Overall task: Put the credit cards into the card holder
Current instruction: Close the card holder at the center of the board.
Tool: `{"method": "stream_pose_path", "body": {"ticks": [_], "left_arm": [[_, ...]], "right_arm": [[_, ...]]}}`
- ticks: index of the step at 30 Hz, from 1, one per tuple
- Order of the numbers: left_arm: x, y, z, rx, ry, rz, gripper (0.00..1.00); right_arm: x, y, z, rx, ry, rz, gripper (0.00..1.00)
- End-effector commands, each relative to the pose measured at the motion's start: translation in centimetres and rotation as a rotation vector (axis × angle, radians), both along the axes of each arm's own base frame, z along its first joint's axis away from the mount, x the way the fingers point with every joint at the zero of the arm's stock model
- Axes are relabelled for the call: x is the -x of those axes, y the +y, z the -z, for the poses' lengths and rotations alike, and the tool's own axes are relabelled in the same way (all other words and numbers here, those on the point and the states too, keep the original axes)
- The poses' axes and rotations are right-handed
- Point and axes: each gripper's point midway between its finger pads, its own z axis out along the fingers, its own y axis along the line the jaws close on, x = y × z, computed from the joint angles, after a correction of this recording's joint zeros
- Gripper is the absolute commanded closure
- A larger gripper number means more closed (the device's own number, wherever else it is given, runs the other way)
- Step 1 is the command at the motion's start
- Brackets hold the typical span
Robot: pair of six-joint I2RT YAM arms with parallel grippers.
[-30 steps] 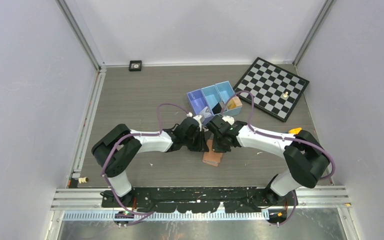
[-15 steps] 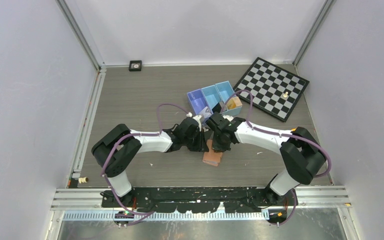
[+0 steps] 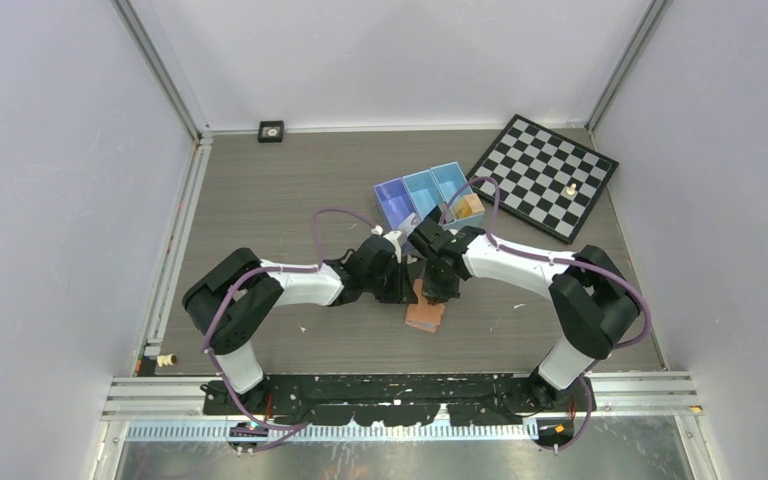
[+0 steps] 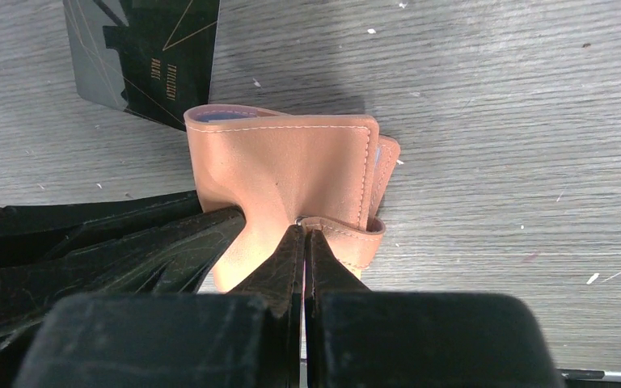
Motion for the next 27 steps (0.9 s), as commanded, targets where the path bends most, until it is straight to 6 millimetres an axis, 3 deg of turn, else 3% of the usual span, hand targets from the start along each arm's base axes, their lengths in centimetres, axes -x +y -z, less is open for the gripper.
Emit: {"method": "stream_pose_path", "body": {"ticks": [1, 27], "left_arm": [[2.2, 0.8, 2.5, -0.048, 0.058, 0.035, 1.00], [3.4, 0.7, 2.8, 0.007, 0.084, 0.059, 1.00]], "right_arm": [[-1.7, -0.9, 5.3, 0.082, -0.027, 0.050, 0.99], [-4.0, 0.9, 8.2, 0.103, -0.011, 0.146, 0.99]]}}
